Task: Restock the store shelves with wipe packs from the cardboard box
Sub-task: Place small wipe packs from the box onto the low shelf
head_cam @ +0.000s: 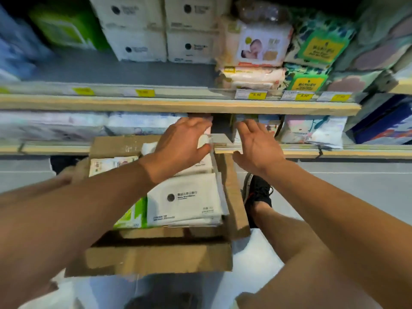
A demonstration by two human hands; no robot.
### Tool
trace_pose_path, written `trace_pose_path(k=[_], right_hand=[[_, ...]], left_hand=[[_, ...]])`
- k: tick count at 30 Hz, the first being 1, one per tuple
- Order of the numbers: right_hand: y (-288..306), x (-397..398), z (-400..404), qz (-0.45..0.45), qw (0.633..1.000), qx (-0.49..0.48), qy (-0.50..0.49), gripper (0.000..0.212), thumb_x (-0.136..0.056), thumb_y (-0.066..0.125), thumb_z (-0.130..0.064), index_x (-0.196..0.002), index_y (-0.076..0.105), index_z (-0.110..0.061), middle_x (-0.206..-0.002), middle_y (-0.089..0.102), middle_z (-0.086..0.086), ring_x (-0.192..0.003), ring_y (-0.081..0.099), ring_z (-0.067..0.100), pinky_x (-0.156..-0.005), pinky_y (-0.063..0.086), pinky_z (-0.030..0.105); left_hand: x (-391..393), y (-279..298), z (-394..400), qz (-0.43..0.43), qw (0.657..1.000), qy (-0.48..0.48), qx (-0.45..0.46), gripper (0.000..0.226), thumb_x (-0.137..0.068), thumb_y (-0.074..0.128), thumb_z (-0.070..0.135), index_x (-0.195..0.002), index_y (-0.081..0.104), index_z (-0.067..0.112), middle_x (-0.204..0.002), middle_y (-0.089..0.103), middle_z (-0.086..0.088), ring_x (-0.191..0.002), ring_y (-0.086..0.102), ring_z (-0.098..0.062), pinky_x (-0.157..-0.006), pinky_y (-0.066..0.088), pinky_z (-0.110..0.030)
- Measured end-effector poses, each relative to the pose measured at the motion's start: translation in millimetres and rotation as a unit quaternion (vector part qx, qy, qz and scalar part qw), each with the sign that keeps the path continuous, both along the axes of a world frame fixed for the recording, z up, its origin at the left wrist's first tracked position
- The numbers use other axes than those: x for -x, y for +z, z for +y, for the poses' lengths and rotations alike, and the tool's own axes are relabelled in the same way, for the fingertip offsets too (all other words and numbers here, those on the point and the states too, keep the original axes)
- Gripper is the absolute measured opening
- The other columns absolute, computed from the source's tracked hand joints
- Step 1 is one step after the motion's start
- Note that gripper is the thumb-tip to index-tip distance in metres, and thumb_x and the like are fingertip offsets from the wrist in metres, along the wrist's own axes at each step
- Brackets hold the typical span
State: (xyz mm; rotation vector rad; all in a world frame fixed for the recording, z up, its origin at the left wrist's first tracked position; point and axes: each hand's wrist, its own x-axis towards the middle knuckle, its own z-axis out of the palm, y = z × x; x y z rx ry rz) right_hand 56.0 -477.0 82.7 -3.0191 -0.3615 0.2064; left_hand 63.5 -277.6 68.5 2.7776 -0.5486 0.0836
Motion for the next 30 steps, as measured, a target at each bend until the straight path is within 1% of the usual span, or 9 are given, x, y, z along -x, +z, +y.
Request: trace_pose_path(k=[4,8,14,17,19,23,25,27,30], right_hand=[[10.8,16.2,55.1,0.000,0.998,-0.005,0.060,0.072,-0.083,0.063,-0.031,-0.145,0.032,-0.015,-0.141,0.039,0.008,-0.129,0.035,0.031,-0.106,0.033,0.039],[13.4,24.0,112.9,0.017,0.994,-0.013,0.104,0.072,-0.083,0.065,-0.032,-0.146,0.033,-0.015,-0.143,0.038,0.008,-0.129,0.035,0.033,-0.103,0.036,0.040],[-0.3,28.7,193.8,0.057,0.985,-0.011,0.162,0.072,-0.083,0.065,-0.031,-0.145,0.034,-0.015,-0.143,0.039,0.008,-0.130,0.036,0.031,-0.104,0.035,0.036],[-15.6,28.7,226.2,0.085,0.981,-0.010,0.175,0.068,-0.082,0.064,-0.030,-0.142,0.037,-0.016,-0.140,0.040,0.007,-0.129,0.038,0.031,-0.103,0.039,0.037],[-26.4,27.4,244.2,0.097,0.978,-0.003,0.183,0.069,-0.081,0.064,-0.030,-0.142,0.036,-0.016,-0.139,0.040,0.007,-0.127,0.039,0.031,-0.102,0.040,0.037],[-51.5,21.0,273.4,0.123,0.972,0.011,0.199,0.070,-0.082,0.067,-0.030,-0.143,0.036,-0.013,-0.140,0.040,0.010,-0.128,0.038,0.033,-0.104,0.038,0.038],[-65.0,14.9,284.2,0.136,0.972,0.022,0.192,0.068,-0.082,0.067,-0.032,-0.141,0.038,-0.015,-0.141,0.038,0.008,-0.130,0.035,0.032,-0.103,0.039,0.039],[-79.0,7.5,292.3,0.150,0.971,0.034,0.185,0.066,-0.082,0.066,-0.031,-0.140,0.038,-0.018,-0.141,0.038,0.006,-0.131,0.035,0.030,-0.101,0.040,0.038],[-97.4,-5.1,300.6,0.160,0.970,0.057,0.174,0.068,-0.082,0.065,-0.033,-0.142,0.035,-0.020,-0.142,0.037,0.005,-0.130,0.039,0.030,-0.099,0.043,0.038]], left_hand=[[31.3,6.0,69.0,0.015,0.999,0.031,-0.020,0.056,-0.084,0.061,0.039,-0.137,0.048,0.023,-0.139,0.051,-0.002,-0.123,0.047,-0.028,-0.101,0.040,-0.038],[57.4,5.3,133.5,0.020,0.997,0.070,-0.003,0.057,-0.083,0.063,0.036,-0.136,0.051,0.019,-0.138,0.053,-0.005,-0.124,0.048,-0.028,-0.103,0.040,-0.042],[85.2,-5.0,211.9,0.058,0.990,0.126,-0.002,0.062,-0.082,0.047,0.048,-0.137,0.048,0.021,-0.139,0.052,-0.003,-0.127,0.046,-0.026,-0.103,0.041,-0.044],[90.9,-11.0,239.5,0.062,0.988,0.142,0.005,0.056,-0.088,0.055,0.041,-0.138,0.048,0.016,-0.141,0.049,-0.007,-0.129,0.045,-0.029,-0.108,0.036,-0.040],[90.1,-17.7,255.5,0.081,0.986,0.147,-0.004,0.057,-0.088,0.057,0.039,-0.139,0.046,0.016,-0.142,0.048,-0.007,-0.129,0.044,-0.029,-0.108,0.034,-0.039],[84.6,-44.0,280.5,0.113,0.982,0.147,-0.025,0.065,-0.079,0.043,0.051,-0.136,0.047,0.022,-0.136,0.054,-0.003,-0.120,0.053,-0.027,-0.098,0.044,-0.042],[79.7,-57.9,289.4,0.114,0.981,0.150,-0.034,0.062,-0.079,0.049,0.048,-0.135,0.048,0.022,-0.137,0.054,-0.001,-0.118,0.055,-0.027,-0.095,0.046,-0.041],[72.6,-72.1,296.0,0.118,0.981,0.146,-0.048,0.060,-0.081,0.056,0.045,-0.136,0.048,0.022,-0.140,0.052,-0.001,-0.123,0.051,-0.026,-0.097,0.044,-0.040],[57.6,-93.9,300.8,0.146,0.978,0.142,-0.043,0.061,-0.082,0.061,0.040,-0.137,0.046,0.021,-0.142,0.048,-0.004,-0.127,0.045,-0.028,-0.097,0.044,-0.042]])
